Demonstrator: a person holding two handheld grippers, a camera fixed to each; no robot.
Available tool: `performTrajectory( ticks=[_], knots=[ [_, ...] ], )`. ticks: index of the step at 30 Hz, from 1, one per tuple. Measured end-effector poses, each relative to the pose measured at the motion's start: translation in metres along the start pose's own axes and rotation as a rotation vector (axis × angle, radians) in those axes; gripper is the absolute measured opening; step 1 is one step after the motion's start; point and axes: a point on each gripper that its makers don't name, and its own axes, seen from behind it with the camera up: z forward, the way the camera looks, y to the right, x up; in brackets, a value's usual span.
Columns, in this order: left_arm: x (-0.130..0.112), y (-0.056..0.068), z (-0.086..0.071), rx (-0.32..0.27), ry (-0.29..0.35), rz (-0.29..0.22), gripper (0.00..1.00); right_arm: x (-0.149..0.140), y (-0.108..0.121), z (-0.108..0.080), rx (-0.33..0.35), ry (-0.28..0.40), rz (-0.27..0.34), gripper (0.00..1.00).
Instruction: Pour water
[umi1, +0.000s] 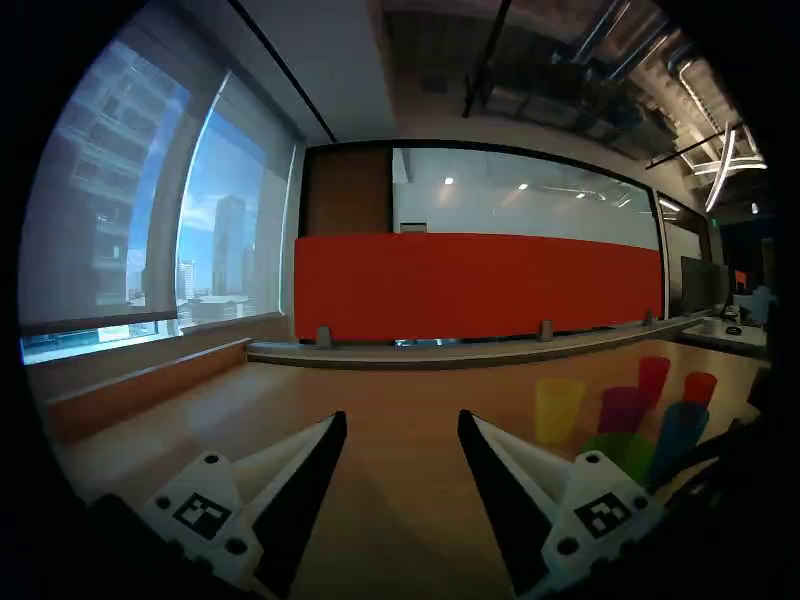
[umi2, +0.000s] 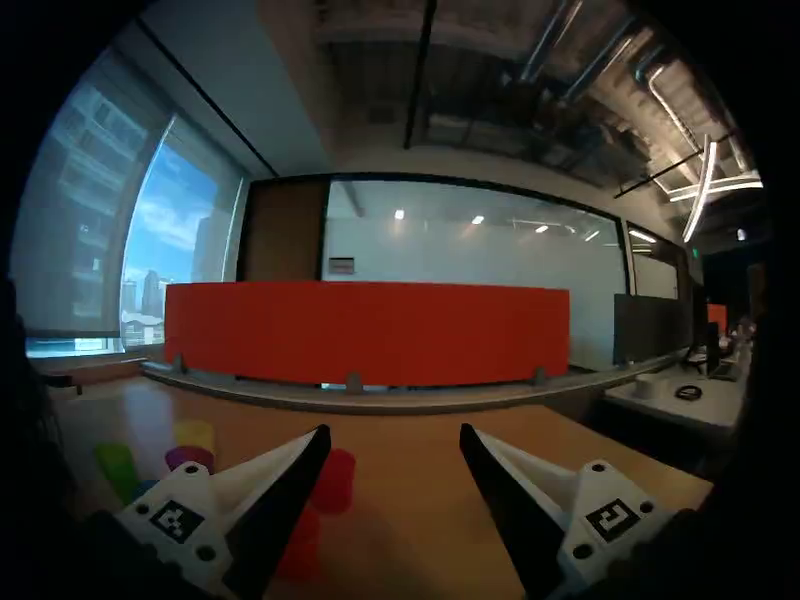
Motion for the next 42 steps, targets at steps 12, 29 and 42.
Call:
performTrajectory(
  ticks=[12, 29, 42],
  knots=[
    [-0.001, 0.001, 0.0, 0.0, 0.0, 0.0, 0.82, -0.031, -0.007, 0.006, 0.02, -0.024, -0.024, 1.0],
    [-0.001, 0.0, 0.0, 0.0, 0.0, 0.0, 0.82, -0.053, -0.009, 0.016, 0.026, -0.044, -0.005, 1.0],
    [-0.001, 0.0, 0.0, 0.0, 0.0, -0.001, 0.82, -0.059, -0.003, 0.017, 0.012, -0.051, 0.001, 1.0]
  ],
)
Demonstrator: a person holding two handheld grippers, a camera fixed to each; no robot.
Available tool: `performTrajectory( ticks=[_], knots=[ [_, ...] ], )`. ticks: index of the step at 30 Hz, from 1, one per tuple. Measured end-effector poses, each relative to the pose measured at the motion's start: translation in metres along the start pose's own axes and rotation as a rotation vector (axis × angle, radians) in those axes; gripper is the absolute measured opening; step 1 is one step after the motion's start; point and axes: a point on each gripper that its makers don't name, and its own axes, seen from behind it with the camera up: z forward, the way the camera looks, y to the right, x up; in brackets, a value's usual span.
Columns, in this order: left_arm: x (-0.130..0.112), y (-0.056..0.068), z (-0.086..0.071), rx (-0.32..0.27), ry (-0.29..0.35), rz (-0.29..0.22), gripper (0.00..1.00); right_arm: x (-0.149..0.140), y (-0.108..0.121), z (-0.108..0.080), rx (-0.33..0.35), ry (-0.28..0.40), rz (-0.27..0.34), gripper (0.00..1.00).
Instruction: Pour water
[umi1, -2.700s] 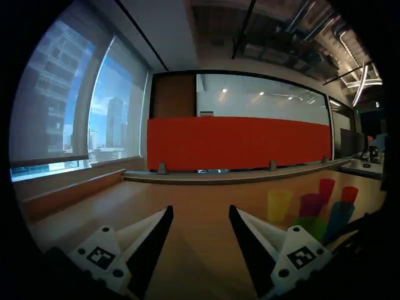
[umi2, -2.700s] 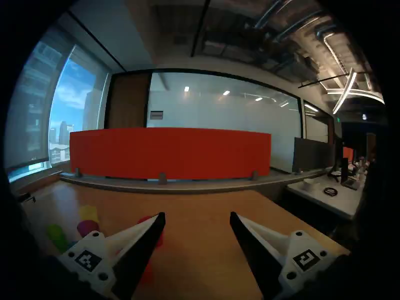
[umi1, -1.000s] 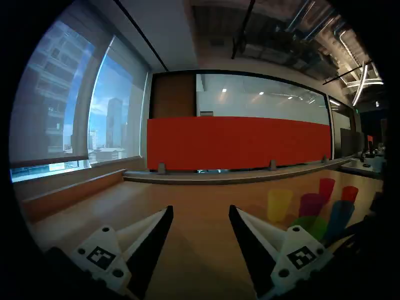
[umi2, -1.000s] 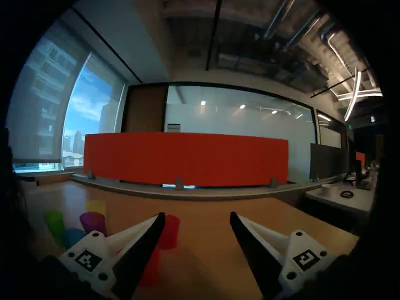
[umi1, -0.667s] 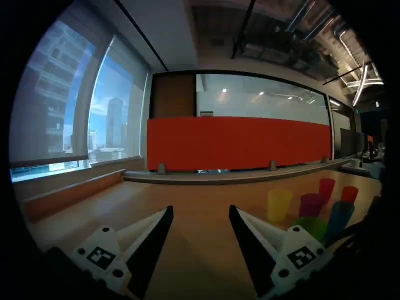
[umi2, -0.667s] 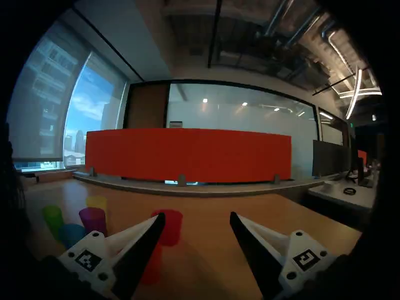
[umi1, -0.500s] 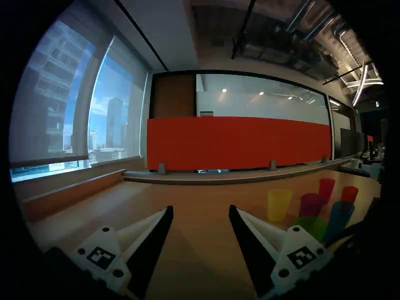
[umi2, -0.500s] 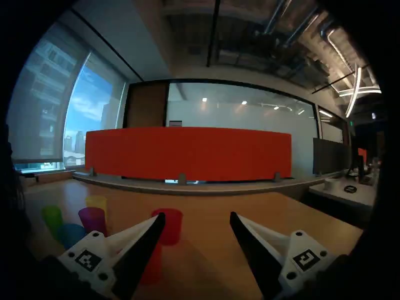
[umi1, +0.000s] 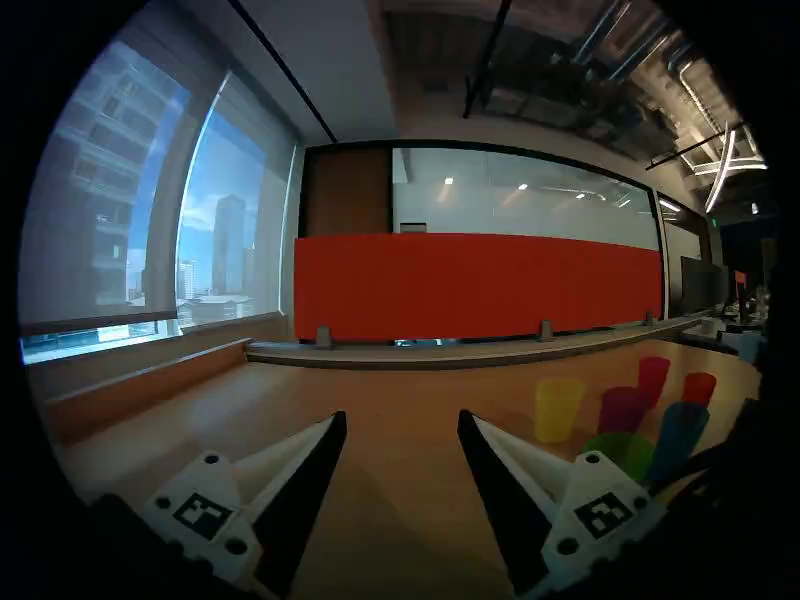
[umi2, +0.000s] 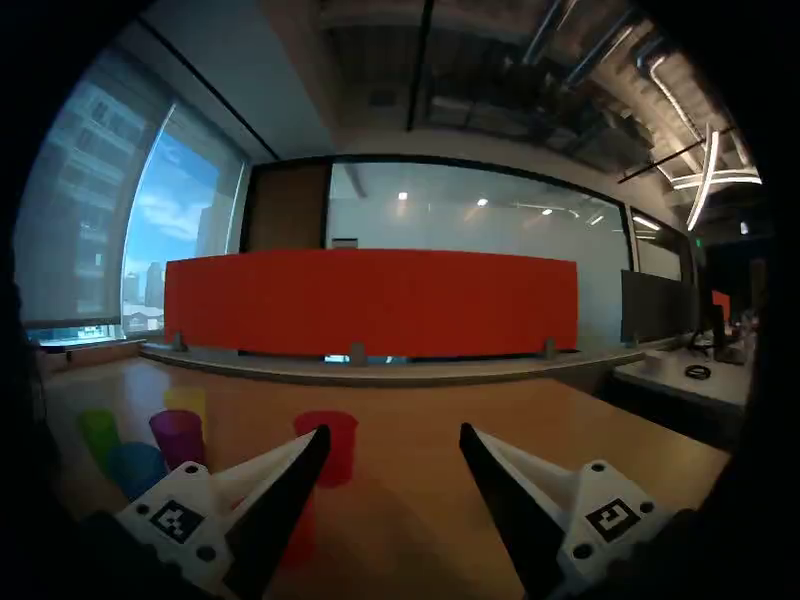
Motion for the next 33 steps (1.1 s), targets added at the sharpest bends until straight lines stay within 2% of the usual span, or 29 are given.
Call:
performTrajectory(
  ticks=[33],
  knots=[
    [0.0001, -0.0001, -0.0001, 0.0, 0.0, 0.0, 0.82, 0.0003, 0.0029, -0.0024, 0.001, -0.006, 0.014, 1.0]
  ],
)
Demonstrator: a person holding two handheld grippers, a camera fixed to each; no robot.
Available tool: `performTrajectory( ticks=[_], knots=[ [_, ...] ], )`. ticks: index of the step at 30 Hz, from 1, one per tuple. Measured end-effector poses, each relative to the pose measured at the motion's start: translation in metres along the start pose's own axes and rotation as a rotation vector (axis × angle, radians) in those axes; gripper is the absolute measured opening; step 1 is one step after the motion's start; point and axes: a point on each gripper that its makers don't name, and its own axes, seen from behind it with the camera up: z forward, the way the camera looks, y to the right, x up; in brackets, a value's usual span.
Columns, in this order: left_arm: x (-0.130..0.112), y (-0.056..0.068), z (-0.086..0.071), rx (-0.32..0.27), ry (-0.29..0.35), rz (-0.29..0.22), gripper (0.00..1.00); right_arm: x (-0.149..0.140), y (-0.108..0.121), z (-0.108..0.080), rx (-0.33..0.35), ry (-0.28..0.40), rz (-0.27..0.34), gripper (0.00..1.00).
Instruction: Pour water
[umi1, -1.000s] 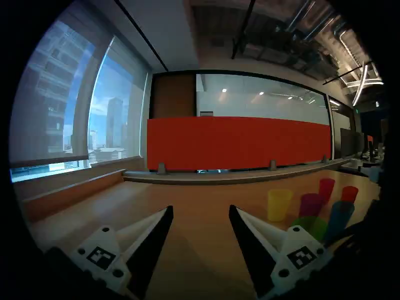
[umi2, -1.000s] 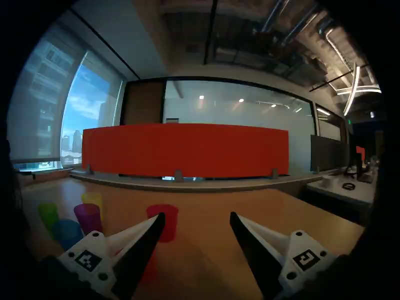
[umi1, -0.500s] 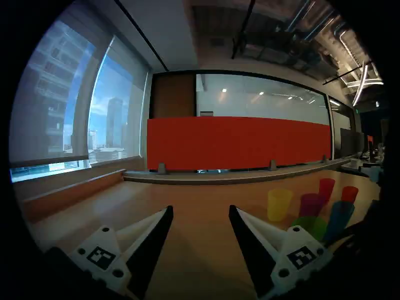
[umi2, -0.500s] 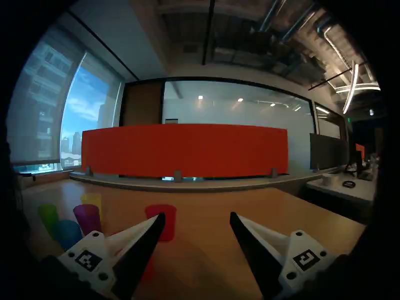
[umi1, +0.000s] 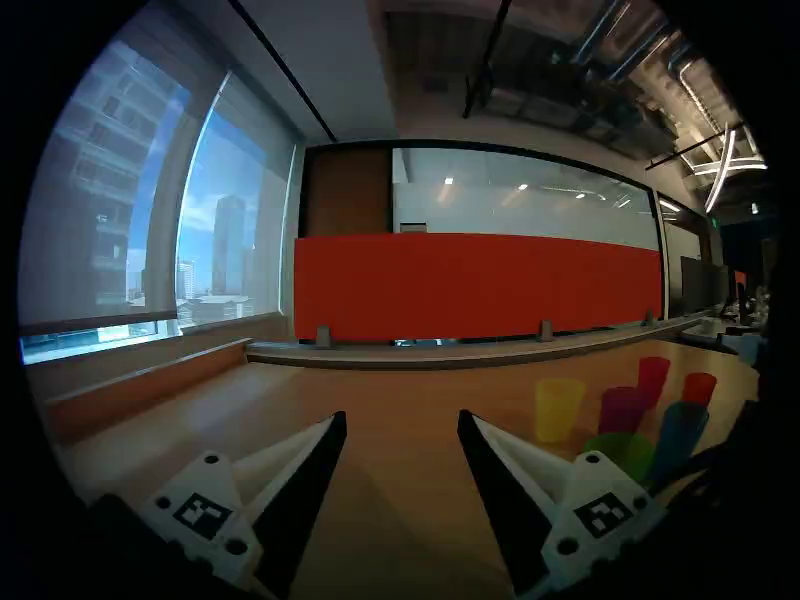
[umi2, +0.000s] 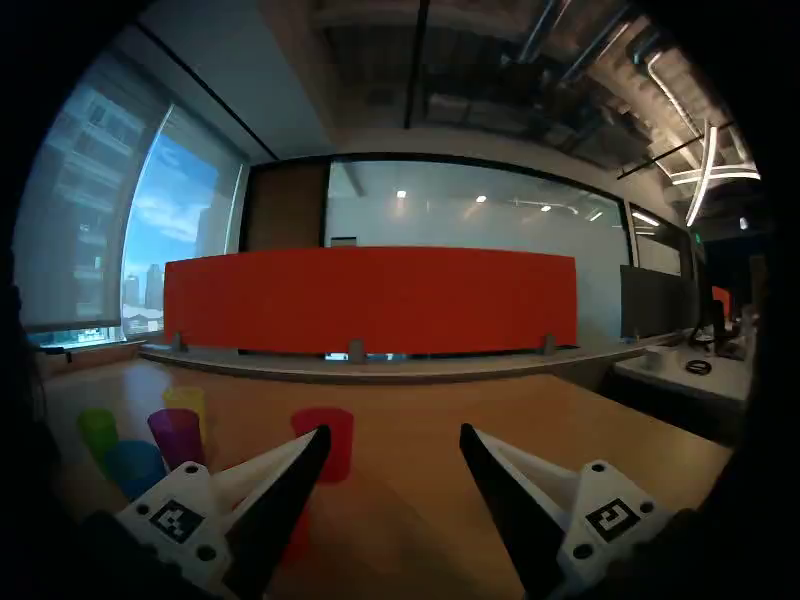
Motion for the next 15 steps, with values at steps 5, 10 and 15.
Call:
performTrajectory(
  ticks=[5, 10, 15],
  knots=[
    [-0.0001, 0.0001, -0.0002, 0.0, 0.0, -0.001, 0.82, -0.0005, -0.0001, -0.0001, 0.0, 0.0, 0.0, 1.0],
    [-0.0002, 0.0004, 0.0001, 0.0, 0.0, 0.0, 0.82, -0.0001, -0.0005, -0.0008, 0.0, 0.0, 0.001, 1.0],
    [0.0001, -0.0001, 0.0, 0.0, 0.0, 0.0, 0.82, 0.0001, -0.001, -0.0009, 0.0, 0.0, 0.001, 1.0]
  ],
)
